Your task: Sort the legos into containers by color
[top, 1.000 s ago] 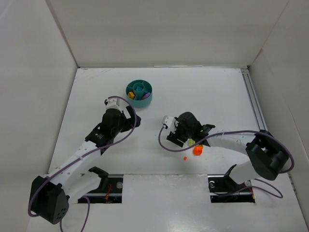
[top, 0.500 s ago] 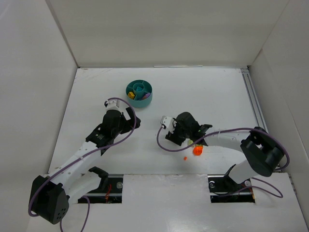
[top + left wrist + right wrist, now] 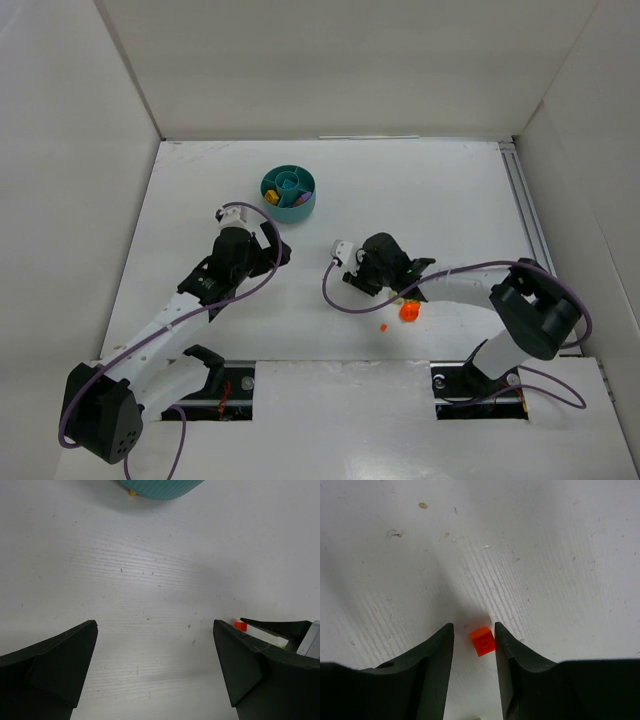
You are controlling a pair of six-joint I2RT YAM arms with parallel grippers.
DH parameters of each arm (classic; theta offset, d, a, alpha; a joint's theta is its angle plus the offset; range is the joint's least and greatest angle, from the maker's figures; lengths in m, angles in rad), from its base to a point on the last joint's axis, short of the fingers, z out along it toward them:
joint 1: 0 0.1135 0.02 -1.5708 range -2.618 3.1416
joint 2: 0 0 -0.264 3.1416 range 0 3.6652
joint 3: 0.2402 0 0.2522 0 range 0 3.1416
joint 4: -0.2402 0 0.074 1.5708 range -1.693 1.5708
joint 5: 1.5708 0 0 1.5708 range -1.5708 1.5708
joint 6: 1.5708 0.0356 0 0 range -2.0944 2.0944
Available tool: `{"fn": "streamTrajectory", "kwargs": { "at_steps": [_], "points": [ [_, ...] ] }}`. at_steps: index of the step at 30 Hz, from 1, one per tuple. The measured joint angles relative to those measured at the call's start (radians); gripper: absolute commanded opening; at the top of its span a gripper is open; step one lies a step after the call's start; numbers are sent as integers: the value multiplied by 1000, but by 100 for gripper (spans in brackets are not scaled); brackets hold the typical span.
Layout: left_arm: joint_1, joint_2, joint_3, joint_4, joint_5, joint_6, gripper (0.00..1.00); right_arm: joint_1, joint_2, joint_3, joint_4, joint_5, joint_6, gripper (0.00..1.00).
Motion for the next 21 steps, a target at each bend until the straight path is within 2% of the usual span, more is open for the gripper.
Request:
{"fn": "streamTrajectory", "kwargs": {
  "at_steps": [3,6,9,11,15,21],
  "points": [
    [0,0,0,-6,0,-1,100,3,0,-3,2,11,4,37],
    [0,0,0,-13,0,-4,100,6,-4,-7,5,18,7,37],
    [0,0,0,-14,0,-9,100,11,-17,-12,5,20,8,26],
    [0,0,0,-15,0,-11,100,11,-33,-21,5,22,11,26],
    [0,0,0,-15,0,-11,100,11,-58,-27,4,28,12,39],
    [0,0,0,-15,0,-11,100,11,-60,-27,3,36,12,45]
  ]
}}
